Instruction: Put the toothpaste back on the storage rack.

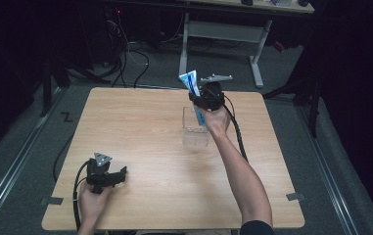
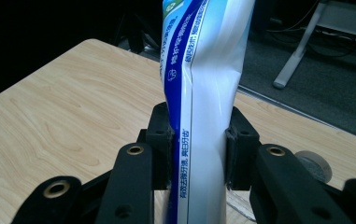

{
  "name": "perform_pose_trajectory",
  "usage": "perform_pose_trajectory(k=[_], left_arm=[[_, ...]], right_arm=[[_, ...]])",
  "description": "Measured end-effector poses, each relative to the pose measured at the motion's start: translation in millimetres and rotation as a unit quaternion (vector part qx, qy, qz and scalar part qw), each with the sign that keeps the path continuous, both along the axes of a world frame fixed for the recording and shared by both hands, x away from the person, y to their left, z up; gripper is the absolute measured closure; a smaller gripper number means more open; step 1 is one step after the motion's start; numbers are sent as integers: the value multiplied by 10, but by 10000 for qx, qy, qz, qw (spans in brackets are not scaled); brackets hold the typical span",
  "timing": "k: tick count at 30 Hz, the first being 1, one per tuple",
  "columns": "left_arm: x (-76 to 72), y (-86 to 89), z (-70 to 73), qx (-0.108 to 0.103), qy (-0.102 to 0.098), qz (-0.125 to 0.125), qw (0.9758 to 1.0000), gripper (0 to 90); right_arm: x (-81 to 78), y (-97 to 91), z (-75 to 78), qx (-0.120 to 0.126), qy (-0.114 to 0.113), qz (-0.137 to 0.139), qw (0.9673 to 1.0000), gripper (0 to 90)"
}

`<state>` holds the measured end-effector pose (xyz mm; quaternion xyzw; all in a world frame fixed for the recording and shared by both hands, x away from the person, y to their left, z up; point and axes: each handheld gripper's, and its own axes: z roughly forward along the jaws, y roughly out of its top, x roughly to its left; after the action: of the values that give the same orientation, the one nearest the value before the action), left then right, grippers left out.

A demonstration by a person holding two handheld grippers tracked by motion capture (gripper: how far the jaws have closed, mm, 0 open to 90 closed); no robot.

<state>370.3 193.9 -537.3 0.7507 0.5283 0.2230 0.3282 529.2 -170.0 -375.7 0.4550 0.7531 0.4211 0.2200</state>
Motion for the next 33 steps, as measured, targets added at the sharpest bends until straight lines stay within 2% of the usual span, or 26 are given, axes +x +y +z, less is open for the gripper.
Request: perform_pose_trajectory(k=[3,7,16,20,24,33], left_arm=[[0,0,0,1,0,0,10000,170],[0,0,0,-3,1,0,10000,170],[-1,0,0,-4,2,1,10000,170],[-1,0,0,-3,2,-1,10000,169],[-1,0,0,-4,4,-1,10000,170],[-1,-1,0,-11,-1,5,10000,169]], right_arm=[[15,8,-11,85,-18,-22,10000,687],[28,28,-45,-37,-2,-28,10000,686],[44,29,-68,0,-29,-85,10000,683],[32,54,-67,-73,-89,-56,9999,681],[27,39,-81,-13,-68,-63,10000,680],[20,-18,-147,-40,-13,-109,9999,678]])
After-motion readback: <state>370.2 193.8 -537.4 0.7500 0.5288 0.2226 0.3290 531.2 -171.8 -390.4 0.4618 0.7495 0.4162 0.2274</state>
